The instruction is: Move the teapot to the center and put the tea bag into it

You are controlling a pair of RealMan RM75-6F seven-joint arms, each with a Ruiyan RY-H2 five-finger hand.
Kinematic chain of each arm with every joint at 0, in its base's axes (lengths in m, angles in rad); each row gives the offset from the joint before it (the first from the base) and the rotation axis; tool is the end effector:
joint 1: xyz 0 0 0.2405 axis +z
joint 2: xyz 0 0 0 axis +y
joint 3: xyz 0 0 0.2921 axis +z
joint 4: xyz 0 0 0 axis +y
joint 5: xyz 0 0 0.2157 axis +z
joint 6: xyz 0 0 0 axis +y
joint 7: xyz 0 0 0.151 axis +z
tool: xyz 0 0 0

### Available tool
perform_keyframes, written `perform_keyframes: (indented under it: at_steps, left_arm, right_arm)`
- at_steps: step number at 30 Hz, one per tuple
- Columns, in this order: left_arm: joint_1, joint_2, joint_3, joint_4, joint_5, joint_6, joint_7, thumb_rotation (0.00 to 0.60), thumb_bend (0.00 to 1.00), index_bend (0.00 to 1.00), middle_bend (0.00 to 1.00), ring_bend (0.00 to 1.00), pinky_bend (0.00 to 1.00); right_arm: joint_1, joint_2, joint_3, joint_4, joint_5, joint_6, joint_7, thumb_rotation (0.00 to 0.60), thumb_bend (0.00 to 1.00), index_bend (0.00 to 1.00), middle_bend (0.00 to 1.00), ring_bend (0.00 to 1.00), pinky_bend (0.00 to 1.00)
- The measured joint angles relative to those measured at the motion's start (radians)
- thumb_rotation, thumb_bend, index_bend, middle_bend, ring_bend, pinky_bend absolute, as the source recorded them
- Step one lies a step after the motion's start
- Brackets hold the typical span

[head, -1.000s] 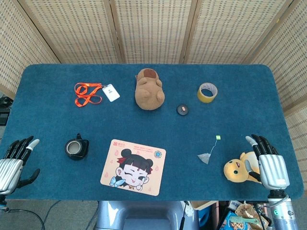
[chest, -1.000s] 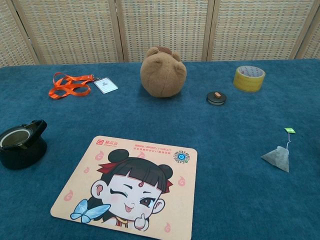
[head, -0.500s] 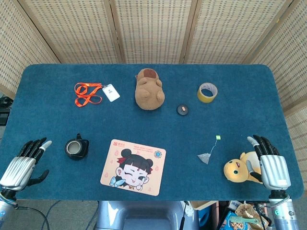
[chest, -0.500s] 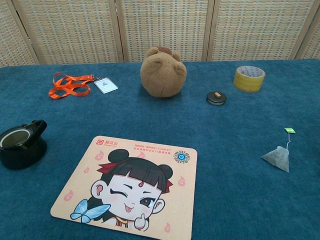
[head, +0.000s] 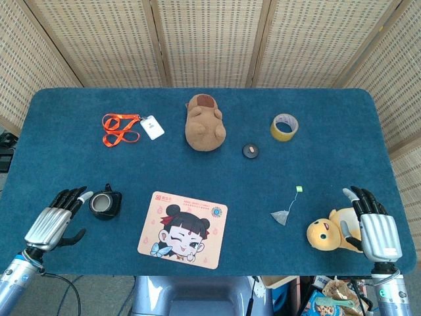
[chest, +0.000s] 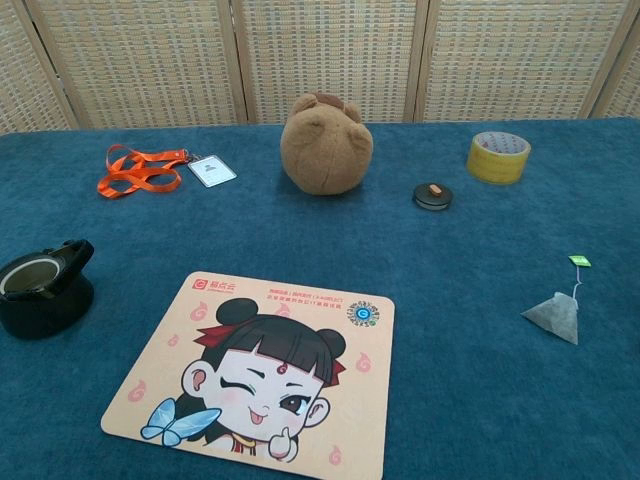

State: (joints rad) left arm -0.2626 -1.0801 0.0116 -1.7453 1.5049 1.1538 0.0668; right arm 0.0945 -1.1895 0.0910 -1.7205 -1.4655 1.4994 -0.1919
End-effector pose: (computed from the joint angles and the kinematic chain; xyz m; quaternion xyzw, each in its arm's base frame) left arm -0.3061 0.2216 0.1165 -0.7062 -0.4348 -0.3201 0.4580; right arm -0.3156 -0.2004 0.1459 0.5823 -0.3763 0.3969 0.6015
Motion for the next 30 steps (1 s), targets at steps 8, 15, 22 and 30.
perform_keyframes:
  at_steps: [8,15,22,30]
  left_arm:
    - [-0.031,-0.036,-0.012,0.019,-0.037,-0.035,0.044,0.600,0.36,0.09,0.00,0.00,0.00]
    - [-0.053,-0.067,-0.018,0.043,-0.073,-0.065,0.076,0.600,0.36,0.08,0.00,0.00,0.00]
    - [-0.073,-0.095,-0.024,0.085,-0.139,-0.107,0.102,0.600,0.36,0.00,0.00,0.00,0.00]
    - [-0.086,-0.131,-0.032,0.152,-0.205,-0.130,0.118,0.600,0.33,0.00,0.00,0.00,0.00]
  right_arm:
    - [-0.001,0.001,0.001,0.002,0.003,-0.001,0.002,0.600,0.57,0.18,0.21,0.14,0.31]
    - [-0.003,0.002,0.001,0.003,0.006,-0.002,0.001,0.600,0.57,0.18,0.21,0.14,0.31]
    - [-0.004,0.001,0.003,0.003,0.010,-0.002,0.002,0.600,0.57,0.18,0.21,0.14,0.31]
    - [-0.003,0.002,0.005,0.005,0.011,-0.002,0.001,0.600,0.57,0.18,0.21,0.14,0.31]
